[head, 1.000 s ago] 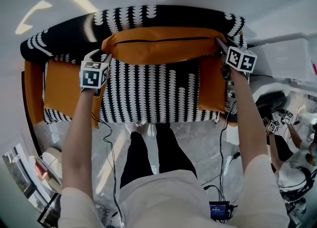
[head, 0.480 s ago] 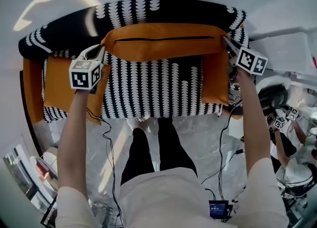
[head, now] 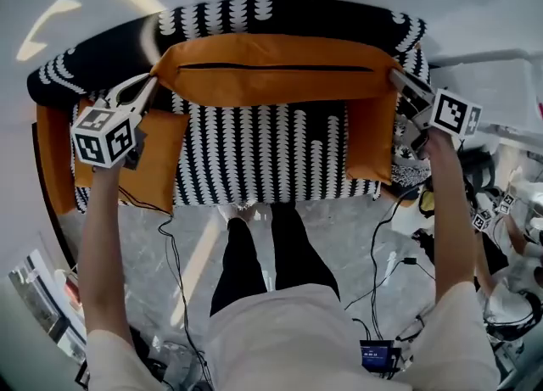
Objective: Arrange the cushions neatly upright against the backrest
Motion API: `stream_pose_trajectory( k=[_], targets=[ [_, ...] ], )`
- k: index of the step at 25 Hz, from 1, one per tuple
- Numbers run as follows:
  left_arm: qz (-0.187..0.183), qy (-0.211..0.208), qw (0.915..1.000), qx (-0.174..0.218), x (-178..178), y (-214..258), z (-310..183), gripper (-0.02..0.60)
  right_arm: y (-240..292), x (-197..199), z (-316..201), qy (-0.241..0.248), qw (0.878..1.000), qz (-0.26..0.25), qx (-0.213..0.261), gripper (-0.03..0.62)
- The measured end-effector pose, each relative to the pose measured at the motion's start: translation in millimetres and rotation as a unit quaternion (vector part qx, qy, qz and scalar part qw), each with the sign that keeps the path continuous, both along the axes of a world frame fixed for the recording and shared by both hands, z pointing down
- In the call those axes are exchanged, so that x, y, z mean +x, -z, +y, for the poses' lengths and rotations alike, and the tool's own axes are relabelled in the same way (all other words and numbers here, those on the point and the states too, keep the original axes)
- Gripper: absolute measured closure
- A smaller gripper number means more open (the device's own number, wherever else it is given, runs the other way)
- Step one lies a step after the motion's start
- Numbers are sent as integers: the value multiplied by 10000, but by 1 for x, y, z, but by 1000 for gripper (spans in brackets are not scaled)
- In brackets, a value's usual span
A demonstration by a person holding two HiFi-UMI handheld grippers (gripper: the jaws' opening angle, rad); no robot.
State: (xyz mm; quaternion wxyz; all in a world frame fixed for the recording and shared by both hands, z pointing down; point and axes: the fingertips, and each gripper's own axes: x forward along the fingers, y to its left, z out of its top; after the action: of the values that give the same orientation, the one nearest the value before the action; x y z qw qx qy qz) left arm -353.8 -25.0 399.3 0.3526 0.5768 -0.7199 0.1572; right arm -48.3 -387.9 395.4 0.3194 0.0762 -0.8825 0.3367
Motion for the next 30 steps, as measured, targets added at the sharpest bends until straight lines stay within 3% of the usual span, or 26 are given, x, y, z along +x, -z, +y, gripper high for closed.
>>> stream_pose_trajectory(
  k=[4,8,13,15,18,22,26,30],
  targets=[
    [27,-95,9999,49,18,14,21,549,14,15,24,108,9991,-309,-278,542],
    [268,-153,9995,-112,35,-5,18,549,2,21,19,242,9979,-413,-426,542],
    [677,-145,9943,-812,-1,-64,9,548,-44,-9,0,316,9971,251,-643,540],
    [612,257,9939,-879,-28,-89,-11,548,-73,-23,-27,39,9973,512,-525,540],
    [232,885,9926,-804,-66,-101,-44,546,-95,-55,-65,-434,9973,432,-416,539],
    [-382,940,9882,-1148,-80,-105,-66,541,-108,-78,-88,-561,9970,517,157,534],
    [-494,1050,9878,-1040,-82,-107,-71,528,-109,-83,-98,-482,9971,271,514,503],
    [-623,1153,9863,-999,-83,-97,-56,454,-105,-77,-101,-415,9959,164,785,450]
  ],
)
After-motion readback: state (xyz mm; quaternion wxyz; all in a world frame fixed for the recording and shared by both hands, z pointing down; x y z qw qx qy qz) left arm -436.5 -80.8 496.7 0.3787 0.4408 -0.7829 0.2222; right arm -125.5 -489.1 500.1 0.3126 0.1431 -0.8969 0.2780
